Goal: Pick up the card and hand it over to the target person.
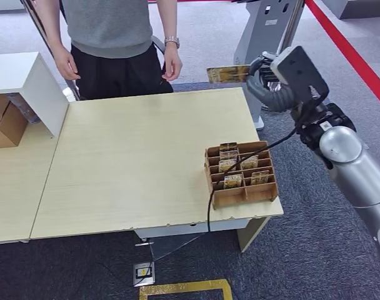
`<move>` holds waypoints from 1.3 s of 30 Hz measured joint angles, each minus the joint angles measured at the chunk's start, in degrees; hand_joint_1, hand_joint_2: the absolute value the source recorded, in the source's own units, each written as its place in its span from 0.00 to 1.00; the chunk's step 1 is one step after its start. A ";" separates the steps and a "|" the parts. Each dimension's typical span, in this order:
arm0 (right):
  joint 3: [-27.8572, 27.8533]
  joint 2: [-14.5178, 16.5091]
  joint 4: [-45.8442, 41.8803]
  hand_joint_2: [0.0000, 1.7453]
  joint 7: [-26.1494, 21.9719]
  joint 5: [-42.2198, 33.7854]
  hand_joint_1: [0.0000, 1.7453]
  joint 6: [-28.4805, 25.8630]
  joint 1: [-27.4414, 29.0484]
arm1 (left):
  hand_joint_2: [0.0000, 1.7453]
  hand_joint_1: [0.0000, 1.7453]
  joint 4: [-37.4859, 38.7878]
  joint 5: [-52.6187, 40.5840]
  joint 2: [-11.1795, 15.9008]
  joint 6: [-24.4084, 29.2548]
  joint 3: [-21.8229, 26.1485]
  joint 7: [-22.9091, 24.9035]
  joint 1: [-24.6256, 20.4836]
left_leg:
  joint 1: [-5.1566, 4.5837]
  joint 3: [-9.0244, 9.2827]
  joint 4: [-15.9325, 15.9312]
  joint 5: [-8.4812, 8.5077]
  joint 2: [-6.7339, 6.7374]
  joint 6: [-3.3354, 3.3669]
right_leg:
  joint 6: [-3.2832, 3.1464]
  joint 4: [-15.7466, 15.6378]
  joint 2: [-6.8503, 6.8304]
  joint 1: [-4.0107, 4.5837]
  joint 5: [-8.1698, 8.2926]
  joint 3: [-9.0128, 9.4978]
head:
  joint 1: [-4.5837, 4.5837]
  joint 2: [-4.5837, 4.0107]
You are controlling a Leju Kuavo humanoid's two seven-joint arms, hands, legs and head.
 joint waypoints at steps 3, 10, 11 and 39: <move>0.54 3.55 7.32 1.00 -2.52 -4.81 1.00 -4.13 -0.43 | 1.00 0.00 0.24 0.24 -0.19 0.79 1.44 -0.16 -0.14 | 0.01 0.05 -0.08 0.03 0.11 -0.03 | -0.03 -0.06 0.19 0.01 0.07 0.02 | 0.00 0.00; 3.39 8.55 22.93 1.00 -4.19 -12.56 1.00 -9.45 -3.78 | 1.00 0.00 0.54 0.19 -0.59 1.47 3.44 -0.53 -0.35 | -0.02 0.10 -0.06 -0.03 0.41 -0.01 | -0.01 0.05 0.34 0.01 0.07 -0.01 | 0.00 0.00; 4.64 8.86 25.18 1.00 -4.02 -12.10 1.00 -10.25 -4.60 | 1.00 0.00 0.54 0.23 -0.66 1.52 3.57 -0.50 -0.35 | -0.02 0.11 -0.05 -0.04 0.43 -0.01 | 0.00 0.07 0.33 0.00 0.06 0.00 | 0.00 0.00; 20.99 18.69 44.22 1.00 2.33 3.06 1.00 -17.85 -14.78 | 1.00 0.00 0.65 0.00 -2.03 3.28 4.67 1.25 -0.37 | -0.06 -0.03 0.05 -0.07 0.34 0.00 | 0.01 0.24 0.16 -0.03 -0.05 -0.12 | 0.00 0.00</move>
